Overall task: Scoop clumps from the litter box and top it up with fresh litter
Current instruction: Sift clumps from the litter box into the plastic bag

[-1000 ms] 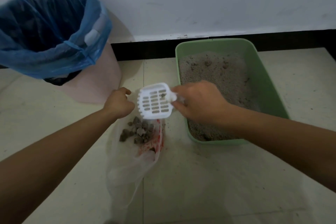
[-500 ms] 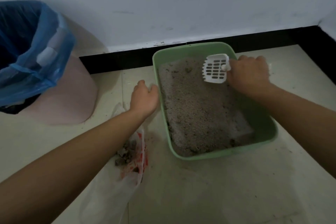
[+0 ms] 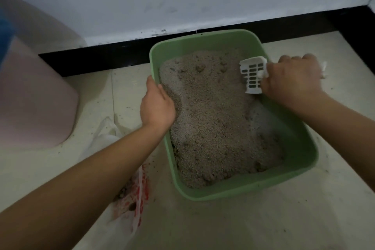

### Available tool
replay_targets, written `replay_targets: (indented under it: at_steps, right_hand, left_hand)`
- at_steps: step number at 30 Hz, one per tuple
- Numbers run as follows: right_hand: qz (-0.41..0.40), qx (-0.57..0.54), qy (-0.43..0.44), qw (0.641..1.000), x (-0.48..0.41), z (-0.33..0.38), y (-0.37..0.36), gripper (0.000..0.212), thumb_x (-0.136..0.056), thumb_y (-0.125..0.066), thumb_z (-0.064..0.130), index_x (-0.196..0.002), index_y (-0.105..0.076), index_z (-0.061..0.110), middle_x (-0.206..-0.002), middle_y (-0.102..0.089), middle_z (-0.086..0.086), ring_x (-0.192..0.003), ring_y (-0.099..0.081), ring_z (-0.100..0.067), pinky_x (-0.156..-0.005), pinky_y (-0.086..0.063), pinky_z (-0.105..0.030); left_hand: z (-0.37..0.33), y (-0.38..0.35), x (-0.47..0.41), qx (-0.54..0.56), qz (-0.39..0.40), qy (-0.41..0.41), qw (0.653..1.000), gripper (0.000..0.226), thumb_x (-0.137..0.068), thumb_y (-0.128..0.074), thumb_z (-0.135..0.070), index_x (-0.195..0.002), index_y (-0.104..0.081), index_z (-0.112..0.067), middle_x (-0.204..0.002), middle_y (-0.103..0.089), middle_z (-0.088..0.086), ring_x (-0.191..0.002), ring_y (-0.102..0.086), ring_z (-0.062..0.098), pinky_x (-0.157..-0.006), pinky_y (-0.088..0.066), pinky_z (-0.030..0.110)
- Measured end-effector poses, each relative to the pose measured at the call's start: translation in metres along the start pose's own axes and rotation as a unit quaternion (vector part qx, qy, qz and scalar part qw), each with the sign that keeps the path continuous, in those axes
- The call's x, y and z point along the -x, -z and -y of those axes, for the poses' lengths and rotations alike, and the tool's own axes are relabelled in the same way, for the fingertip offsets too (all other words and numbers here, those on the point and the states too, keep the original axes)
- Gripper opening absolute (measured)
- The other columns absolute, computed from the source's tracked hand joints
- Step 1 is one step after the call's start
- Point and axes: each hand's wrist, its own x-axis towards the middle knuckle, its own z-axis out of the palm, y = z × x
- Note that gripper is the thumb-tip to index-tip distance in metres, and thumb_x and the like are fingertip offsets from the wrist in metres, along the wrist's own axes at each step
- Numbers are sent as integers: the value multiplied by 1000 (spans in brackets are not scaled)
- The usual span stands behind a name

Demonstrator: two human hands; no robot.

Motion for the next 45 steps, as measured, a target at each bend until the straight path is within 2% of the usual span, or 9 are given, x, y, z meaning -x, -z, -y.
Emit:
replay_targets:
  at_steps: [6,12,18,22,27,33,38,43,45]
  right_hand:
    - [14,-78,-8,997,-10,3,-6,50,-97,-39,48,-66,-53,11,-57,-48,-6,-47,-44,-19,-56,-32,-28]
    - [63,-249,12,966,4,43,-22,44,-98,-36,48,-75,-59,19,-59,-49,-2,-55,-53,-21,-58,-44,-28]
    - [125,-499,31,857,-17,107,-30,33,-98,-47,38,-95,-73,18,-75,-65,-5,-67,-60,-21,-57,-40,-26]
    - [110,-565,16,818,-14,119,-35,27,-96,-52,34,-86,-71,18,-63,-57,0,-60,-55,-18,-54,-33,-26]
    - [102,-650,22,752,3,104,-40,30,-96,-59,29,-124,-68,26,-70,-63,11,-55,-50,-6,-54,-40,-22]
    - [64,-668,40,740,38,65,-47,32,-94,-65,29,-126,-66,29,-102,-69,19,-70,-56,18,-66,-41,0]
    - [72,-676,35,733,71,36,-46,32,-92,-68,30,-124,-68,28,-112,-70,15,-96,-65,2,-86,-52,-21]
    - [133,-660,97,733,103,31,-40,27,-93,-66,36,-120,-69,38,-97,-76,6,-77,-69,-12,-70,-54,-37]
    - [166,-646,146,731,115,35,-37,26,-93,-66,37,-118,-68,43,-81,-74,5,-63,-58,-10,-59,-47,-34]
  left_hand:
    - [0,0,-1,12,-5,4,1000,28,-106,-26,-23,-125,-43,-14,-75,-49,-10,-65,-51,5,-61,-44,32]
    - [0,-1,-1,15,-5,7,1000,30,-106,-26,-22,-128,-43,-14,-76,-49,-13,-69,-53,6,-64,-41,28]
    - [-3,2,1,29,-4,15,999,32,-106,-24,-24,-128,-45,-15,-79,-48,-17,-70,-48,-2,-69,-40,28]
    - [-7,3,3,37,-16,31,999,36,-107,-23,-28,-130,-47,-16,-81,-46,-17,-72,-46,-2,-74,-35,25]
    - [-9,5,7,71,-17,50,996,49,-105,-16,-43,-136,-46,-20,-120,-59,3,-112,-54,24,-91,-36,28]
    - [-18,12,14,69,-1,58,996,52,-106,-14,-43,-144,-38,-19,-141,-50,7,-130,-45,26,-95,-27,25]
    - [-7,17,42,62,32,62,996,56,-105,-13,-45,-149,-34,-17,-152,-38,6,-141,-33,22,-112,-21,31]
    - [7,23,85,74,65,70,993,53,-106,-15,-41,-141,-45,-13,-145,-46,10,-133,-41,23,-108,-25,30]
    - [14,25,98,91,78,83,989,50,-106,-19,-39,-134,-51,-13,-138,-52,10,-127,-47,25,-110,-32,35]
